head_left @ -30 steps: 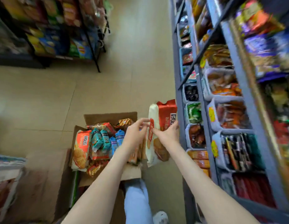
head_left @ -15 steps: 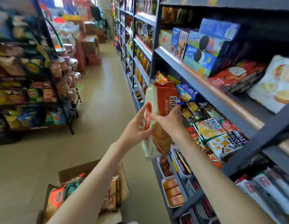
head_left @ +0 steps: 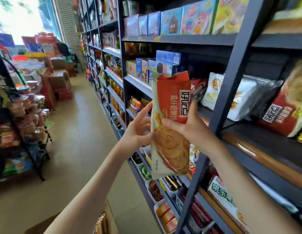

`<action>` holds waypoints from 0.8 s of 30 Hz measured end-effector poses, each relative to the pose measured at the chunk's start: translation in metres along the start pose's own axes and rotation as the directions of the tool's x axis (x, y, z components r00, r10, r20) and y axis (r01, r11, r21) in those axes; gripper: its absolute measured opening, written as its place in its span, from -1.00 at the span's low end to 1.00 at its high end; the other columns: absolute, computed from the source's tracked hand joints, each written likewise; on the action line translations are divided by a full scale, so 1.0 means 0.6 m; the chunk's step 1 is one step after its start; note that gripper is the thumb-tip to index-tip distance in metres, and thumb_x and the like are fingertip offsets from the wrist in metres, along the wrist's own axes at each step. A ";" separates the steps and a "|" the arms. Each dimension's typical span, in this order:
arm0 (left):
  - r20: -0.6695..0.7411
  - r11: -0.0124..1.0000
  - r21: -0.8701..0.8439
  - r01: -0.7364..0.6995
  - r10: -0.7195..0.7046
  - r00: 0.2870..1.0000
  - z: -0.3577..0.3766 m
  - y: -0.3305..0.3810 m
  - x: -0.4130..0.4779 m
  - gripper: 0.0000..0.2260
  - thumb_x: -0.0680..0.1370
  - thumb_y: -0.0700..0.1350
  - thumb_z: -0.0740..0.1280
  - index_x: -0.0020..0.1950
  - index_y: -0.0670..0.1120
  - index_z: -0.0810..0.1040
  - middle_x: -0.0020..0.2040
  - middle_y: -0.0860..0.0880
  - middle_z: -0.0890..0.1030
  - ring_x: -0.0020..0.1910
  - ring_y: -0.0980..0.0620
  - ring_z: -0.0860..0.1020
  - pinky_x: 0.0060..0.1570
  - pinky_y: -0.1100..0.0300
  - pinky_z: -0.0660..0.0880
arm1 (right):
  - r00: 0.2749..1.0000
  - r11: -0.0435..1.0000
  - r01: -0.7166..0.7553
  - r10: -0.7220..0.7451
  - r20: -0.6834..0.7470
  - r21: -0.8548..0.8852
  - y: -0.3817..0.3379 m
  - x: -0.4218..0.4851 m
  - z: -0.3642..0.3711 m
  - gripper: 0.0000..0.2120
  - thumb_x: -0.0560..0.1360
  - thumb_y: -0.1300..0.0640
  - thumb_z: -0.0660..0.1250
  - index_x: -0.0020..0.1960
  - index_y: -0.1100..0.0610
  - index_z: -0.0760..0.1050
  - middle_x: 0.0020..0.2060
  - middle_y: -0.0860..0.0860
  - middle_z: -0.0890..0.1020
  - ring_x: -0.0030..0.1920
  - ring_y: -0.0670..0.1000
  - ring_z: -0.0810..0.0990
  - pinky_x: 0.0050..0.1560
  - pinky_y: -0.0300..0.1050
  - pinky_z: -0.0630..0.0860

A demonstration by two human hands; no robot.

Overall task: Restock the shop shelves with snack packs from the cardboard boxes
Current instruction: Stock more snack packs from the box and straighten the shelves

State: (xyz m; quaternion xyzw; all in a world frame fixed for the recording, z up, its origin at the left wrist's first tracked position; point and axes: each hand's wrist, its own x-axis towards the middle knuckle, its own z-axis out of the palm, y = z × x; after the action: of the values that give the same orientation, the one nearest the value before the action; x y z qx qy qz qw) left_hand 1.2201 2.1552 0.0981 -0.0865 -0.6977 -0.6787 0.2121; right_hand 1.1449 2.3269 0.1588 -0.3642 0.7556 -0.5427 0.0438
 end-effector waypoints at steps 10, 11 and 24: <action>0.265 0.988 -0.154 -0.024 0.065 0.962 0.114 0.039 0.033 -0.15 0.40 -0.02 0.52 0.56 -0.01 0.12 0.25 -0.29 0.53 0.22 -0.27 0.52 0.10 -0.11 0.51 | 0.997 0.984 0.040 -0.029 -0.067 0.176 -0.006 -0.084 -0.128 -0.19 0.37 0.05 0.49 0.45 -0.22 0.11 0.15 -0.20 0.57 0.15 -0.19 0.57 0.20 -0.17 0.48; 0.292 0.985 -0.171 -0.022 0.072 0.954 0.130 0.040 0.036 -0.17 0.41 -0.02 0.52 0.56 0.00 0.13 0.24 -0.26 0.55 0.21 -0.25 0.53 0.09 -0.08 0.52 | 0.995 0.982 0.031 -0.013 -0.094 0.185 -0.005 -0.093 -0.142 -0.24 0.35 0.07 0.47 0.41 -0.25 0.16 0.10 -0.22 0.60 0.11 -0.20 0.58 0.15 -0.22 0.50; 0.249 0.911 -0.338 0.238 -0.157 0.956 0.373 0.067 0.109 -0.59 0.59 -0.20 0.30 0.38 0.15 0.39 -0.05 -0.09 0.70 -0.03 -0.14 0.66 0.03 -0.12 0.59 | 0.846 0.921 -0.258 0.361 -0.391 0.292 0.009 -0.164 -0.324 -0.46 0.17 -0.18 0.50 0.13 -0.12 0.53 0.08 -0.05 0.67 0.10 0.03 0.63 0.23 0.08 0.48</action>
State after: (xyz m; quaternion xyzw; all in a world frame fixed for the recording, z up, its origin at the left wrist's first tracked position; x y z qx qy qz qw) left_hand 1.1381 2.3667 0.1642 -0.1261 -0.5837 -0.8008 0.0451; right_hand 1.1244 2.5399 0.2011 -0.0978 0.7276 -0.6790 0.0021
